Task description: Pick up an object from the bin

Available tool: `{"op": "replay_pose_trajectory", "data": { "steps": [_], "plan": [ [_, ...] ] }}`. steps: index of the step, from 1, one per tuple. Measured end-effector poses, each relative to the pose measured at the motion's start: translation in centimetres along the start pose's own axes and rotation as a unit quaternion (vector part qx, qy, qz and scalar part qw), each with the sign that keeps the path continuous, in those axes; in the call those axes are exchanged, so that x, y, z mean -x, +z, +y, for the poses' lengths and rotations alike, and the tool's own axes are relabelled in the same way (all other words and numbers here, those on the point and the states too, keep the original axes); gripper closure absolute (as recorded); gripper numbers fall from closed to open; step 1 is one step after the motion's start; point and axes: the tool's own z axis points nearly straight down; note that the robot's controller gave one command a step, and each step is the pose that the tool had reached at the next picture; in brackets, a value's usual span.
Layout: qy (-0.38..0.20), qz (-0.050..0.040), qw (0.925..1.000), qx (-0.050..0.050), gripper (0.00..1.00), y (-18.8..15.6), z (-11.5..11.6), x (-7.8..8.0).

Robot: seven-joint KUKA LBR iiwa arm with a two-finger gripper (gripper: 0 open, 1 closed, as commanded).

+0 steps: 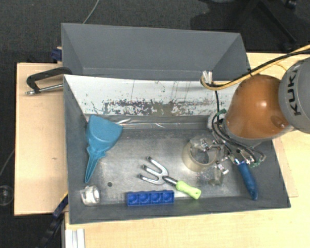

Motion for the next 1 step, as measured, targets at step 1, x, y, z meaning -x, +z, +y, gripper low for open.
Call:
{"op": "replay_pose_trajectory", "data": {
  "steps": [1],
  "plan": [
    [0.124, -0.0026, 0.9923, 0.000, 0.00, -3.67, -0.54, -0.17]
  ]
}}
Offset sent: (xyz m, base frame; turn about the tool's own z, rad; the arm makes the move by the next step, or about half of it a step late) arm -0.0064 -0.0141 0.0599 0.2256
